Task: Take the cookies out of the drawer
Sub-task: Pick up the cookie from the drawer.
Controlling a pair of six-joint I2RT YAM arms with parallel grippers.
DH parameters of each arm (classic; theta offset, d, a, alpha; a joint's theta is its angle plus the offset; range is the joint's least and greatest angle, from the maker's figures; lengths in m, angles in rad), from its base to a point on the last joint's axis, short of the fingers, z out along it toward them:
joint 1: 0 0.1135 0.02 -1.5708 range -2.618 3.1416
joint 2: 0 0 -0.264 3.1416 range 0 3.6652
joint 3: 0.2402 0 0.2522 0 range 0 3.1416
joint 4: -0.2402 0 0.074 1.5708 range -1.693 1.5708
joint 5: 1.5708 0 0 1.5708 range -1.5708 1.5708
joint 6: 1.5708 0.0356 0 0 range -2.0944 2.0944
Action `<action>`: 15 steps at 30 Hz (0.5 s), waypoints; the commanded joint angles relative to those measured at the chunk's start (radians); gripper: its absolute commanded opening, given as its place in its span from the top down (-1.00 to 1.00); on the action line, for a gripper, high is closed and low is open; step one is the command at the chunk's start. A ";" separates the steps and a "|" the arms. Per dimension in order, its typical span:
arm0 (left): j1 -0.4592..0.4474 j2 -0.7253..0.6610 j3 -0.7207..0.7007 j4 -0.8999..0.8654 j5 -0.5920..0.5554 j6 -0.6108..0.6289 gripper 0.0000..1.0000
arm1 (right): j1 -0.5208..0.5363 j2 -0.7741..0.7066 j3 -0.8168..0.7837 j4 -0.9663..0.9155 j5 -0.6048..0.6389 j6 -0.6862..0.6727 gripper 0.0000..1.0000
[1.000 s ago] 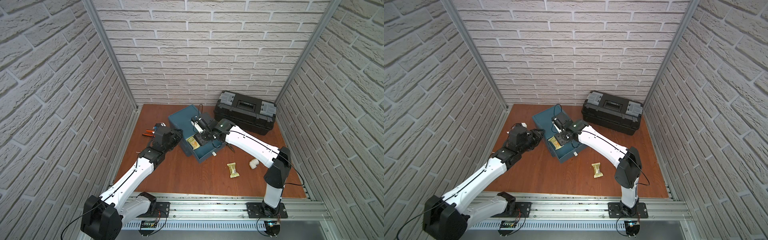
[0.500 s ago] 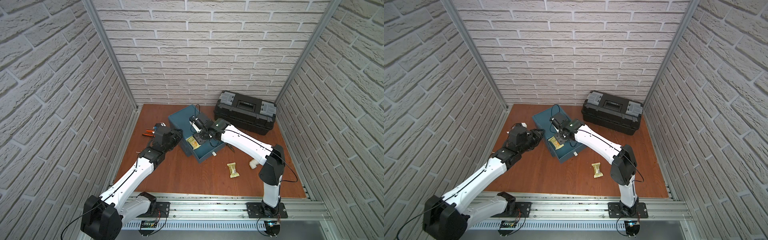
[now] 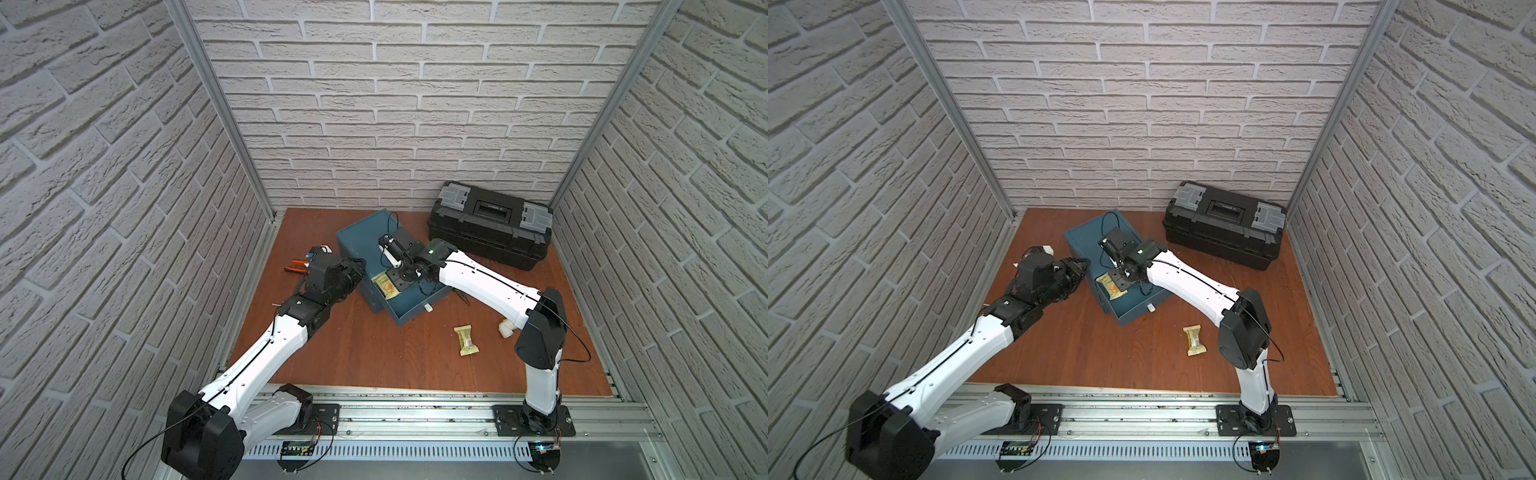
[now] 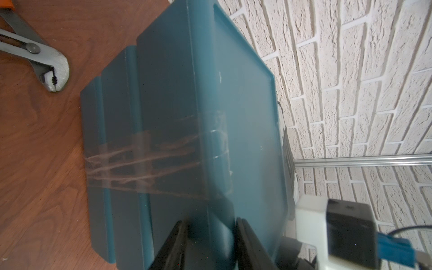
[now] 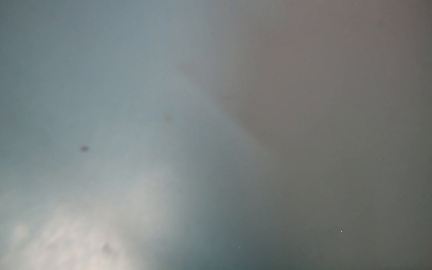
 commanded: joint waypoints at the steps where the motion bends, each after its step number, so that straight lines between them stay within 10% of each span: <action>1: -0.002 -0.002 -0.007 -0.061 0.025 0.007 0.24 | 0.000 -0.028 -0.035 0.007 0.014 0.011 0.01; 15: -0.002 -0.006 -0.010 -0.063 0.024 0.006 0.24 | -0.012 -0.020 -0.031 0.017 0.006 0.031 -0.09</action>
